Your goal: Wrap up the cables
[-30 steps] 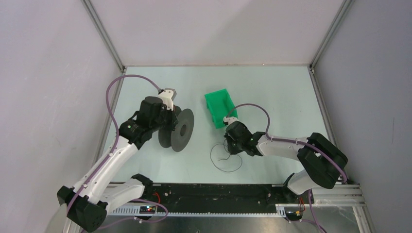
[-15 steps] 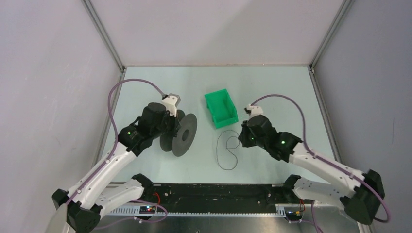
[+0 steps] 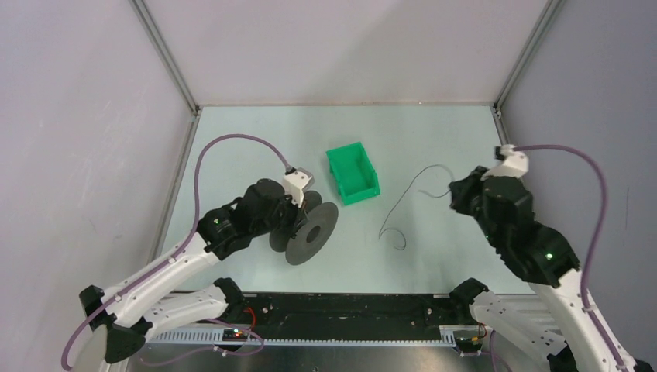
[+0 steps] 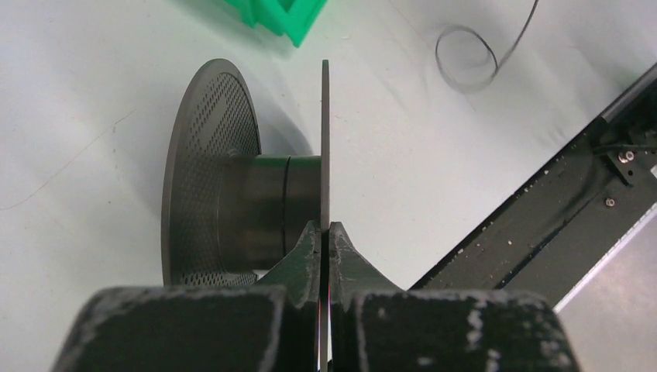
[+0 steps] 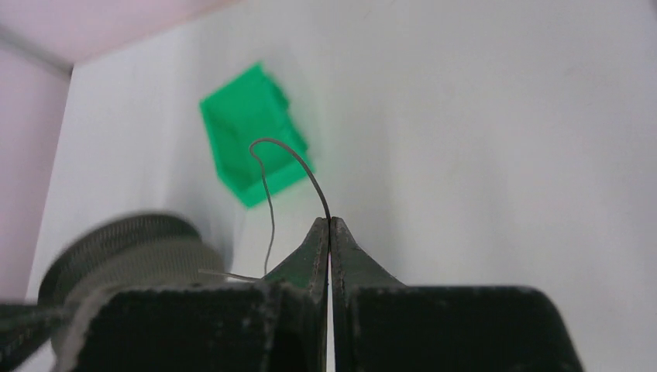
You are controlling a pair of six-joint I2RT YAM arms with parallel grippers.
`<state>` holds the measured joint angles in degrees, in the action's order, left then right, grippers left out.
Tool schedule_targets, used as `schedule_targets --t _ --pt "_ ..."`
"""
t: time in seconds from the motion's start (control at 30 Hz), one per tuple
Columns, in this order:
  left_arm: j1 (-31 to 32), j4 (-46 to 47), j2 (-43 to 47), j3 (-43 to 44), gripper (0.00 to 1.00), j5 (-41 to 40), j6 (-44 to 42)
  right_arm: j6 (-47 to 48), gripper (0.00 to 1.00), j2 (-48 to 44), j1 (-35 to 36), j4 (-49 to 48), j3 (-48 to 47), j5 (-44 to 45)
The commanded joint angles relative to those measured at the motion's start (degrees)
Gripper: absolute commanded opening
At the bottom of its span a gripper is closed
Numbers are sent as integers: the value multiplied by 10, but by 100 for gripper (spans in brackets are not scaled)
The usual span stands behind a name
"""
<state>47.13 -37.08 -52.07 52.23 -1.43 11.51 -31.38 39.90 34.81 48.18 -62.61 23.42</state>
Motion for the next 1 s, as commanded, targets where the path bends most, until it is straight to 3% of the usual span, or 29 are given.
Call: schedule_targets --t 0.0,0.13,0.33,0.47,0.73,0.97 --pt "38 39 0 20 0 -21 -10 62 0 8 -43 50 -76 126" --pt "64 49 -22 34 0 -13 -2 98 0 25 -55 44 -96 138" --pt "101 90 -42 36 2 -8 5 71 0 45 -43 25 -63 46" --pt "109 105 -57 41 9 8 12 42 0 46 -22 -25 -25 -12" --pt "109 112 -47 41 36 0 -1 -44 0 71 21 -169 54 -142" --pt "109 112 -22 48 45 -32 -50 -79 0 132 71 -236 61 -177"
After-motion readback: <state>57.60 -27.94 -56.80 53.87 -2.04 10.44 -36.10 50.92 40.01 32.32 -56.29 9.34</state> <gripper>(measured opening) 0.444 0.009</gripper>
